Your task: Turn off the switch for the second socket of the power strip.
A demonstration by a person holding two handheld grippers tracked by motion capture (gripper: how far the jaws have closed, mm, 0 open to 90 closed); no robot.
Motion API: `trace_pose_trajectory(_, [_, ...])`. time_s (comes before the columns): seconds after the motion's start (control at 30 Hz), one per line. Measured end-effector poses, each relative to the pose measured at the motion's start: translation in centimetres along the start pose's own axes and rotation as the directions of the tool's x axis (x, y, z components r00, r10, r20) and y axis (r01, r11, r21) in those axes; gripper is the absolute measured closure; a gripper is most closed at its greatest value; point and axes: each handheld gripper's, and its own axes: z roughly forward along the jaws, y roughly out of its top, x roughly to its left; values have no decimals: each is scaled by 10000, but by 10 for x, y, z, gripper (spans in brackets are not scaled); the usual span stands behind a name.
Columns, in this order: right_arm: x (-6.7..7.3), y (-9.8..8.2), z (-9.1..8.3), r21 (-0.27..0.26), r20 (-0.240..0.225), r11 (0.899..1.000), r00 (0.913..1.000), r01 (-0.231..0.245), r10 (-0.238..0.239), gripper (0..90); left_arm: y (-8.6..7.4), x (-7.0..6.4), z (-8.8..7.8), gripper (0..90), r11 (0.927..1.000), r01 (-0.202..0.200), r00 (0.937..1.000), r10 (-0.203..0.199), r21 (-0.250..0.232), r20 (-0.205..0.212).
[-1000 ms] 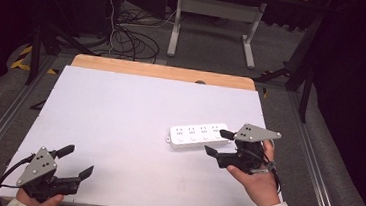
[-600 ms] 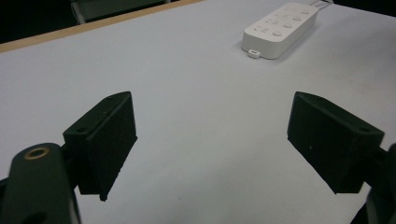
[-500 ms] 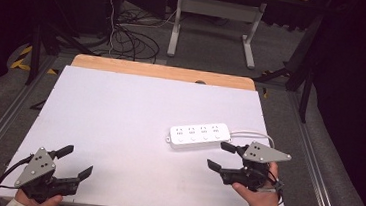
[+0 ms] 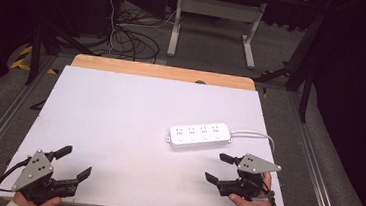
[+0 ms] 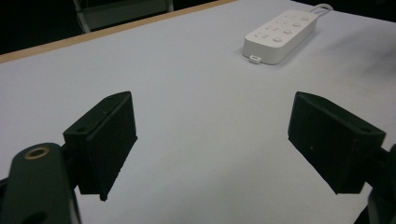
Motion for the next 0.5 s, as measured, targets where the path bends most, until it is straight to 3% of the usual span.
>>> trace_pose_trajectory(0.13, [-1, -9, 1, 31, 1, 10000, 10000, -34, 34, 198, 0, 0, 1, 158, 10000, 10, 10000, -10, 8, 67])
trace_pose_trajectory(0.27, [-2, -20, 6, 374, 346, 9992, 9993, -154, 141, 202, 0, 0, 2, 158, 9999, 31, 9996, -35, 161, 266])
trace_pose_trajectory(0.5, [-2, -34, 12, 544, 456, 9973, 9979, -491, 466, 212, -1, 1, 3, 156, 9997, 101, 9998, -105, 208, 194])
